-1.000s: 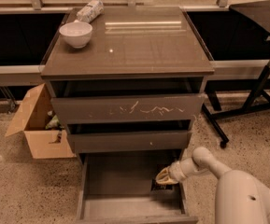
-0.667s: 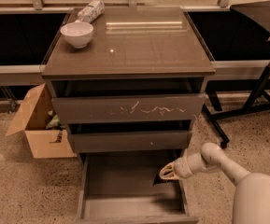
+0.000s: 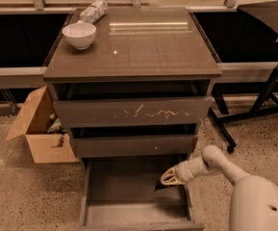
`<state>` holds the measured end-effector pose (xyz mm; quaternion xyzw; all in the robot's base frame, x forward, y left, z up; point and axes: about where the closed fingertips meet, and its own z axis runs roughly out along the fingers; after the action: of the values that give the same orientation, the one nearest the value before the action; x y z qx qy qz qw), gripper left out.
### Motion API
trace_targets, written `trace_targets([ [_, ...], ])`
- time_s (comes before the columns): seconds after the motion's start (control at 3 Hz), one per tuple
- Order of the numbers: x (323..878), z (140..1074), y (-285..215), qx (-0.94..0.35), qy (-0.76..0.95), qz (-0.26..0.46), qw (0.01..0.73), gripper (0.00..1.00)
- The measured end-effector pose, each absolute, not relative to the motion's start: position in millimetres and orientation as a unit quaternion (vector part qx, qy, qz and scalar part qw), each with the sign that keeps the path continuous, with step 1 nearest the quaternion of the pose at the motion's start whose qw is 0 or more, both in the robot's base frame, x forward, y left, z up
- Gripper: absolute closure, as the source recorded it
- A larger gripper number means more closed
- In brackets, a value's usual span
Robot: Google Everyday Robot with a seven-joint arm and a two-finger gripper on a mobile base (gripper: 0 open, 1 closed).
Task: Pick rxbar chocolate from bottom drawer and place on counter
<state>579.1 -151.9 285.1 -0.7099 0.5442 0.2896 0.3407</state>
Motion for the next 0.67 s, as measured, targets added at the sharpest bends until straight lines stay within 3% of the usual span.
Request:
trace_targets([
  [0.33,585.3,265.7,-143.8,-0.711,0.543,0.309,0.324,1.0],
  [0.67,590.1,266.2,-145.0,-0.711,0.543,0.305,0.326,0.81],
])
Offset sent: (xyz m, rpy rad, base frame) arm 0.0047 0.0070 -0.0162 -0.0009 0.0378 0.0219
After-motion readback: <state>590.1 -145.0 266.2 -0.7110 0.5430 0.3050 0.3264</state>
